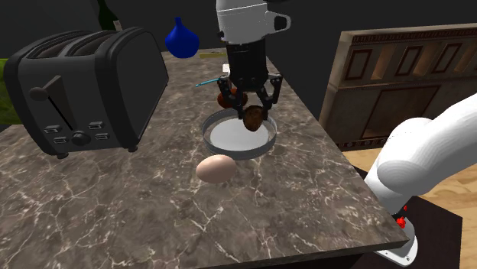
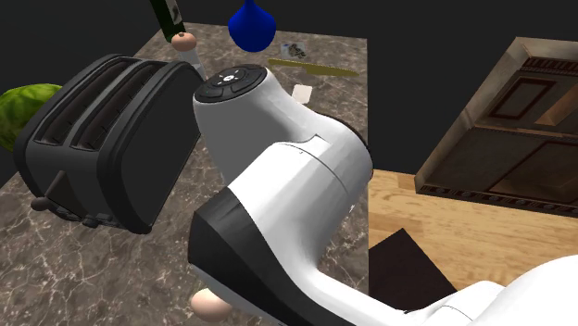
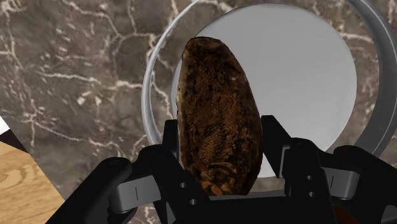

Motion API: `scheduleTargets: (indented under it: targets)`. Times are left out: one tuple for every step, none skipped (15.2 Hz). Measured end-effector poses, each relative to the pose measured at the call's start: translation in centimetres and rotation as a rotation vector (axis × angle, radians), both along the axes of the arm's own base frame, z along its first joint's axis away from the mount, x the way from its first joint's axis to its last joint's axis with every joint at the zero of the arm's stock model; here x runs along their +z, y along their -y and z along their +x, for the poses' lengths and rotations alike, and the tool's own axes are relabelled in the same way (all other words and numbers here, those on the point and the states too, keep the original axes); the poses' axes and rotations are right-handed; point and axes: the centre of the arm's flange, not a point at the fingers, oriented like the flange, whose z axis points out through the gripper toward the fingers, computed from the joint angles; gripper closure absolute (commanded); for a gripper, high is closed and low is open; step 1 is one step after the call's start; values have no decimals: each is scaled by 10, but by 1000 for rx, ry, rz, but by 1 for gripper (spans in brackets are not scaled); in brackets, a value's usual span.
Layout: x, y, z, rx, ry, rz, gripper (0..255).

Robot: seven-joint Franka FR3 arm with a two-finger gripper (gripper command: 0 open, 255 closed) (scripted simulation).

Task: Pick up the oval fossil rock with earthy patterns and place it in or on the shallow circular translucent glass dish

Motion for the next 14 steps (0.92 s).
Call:
scheduleTargets:
  targets:
    - [5, -1, 1, 0, 0, 0, 255]
    - [10, 1, 1, 0, 0, 0, 255]
    - [16, 0, 0, 0, 0, 0, 255]
    - [22, 1, 0, 0, 0, 0, 255]
    - [27, 1, 0, 0, 0, 0, 255]
    - [32, 0, -1, 0, 0, 0, 255]
    - [37, 0, 1, 0, 0, 0, 255]
    - [41, 1, 1, 0, 0, 0, 255]
    - [43, -3, 6, 0, 0, 0, 255]
    - [48, -8, 13, 0, 0, -1, 255]
    - [51, -13, 22, 1, 0, -1, 255]
    - [50, -15, 28, 0, -1, -1, 255]
    - [48, -16, 30, 0, -1, 0, 255]
    - [44, -17, 31, 0, -1, 0, 255]
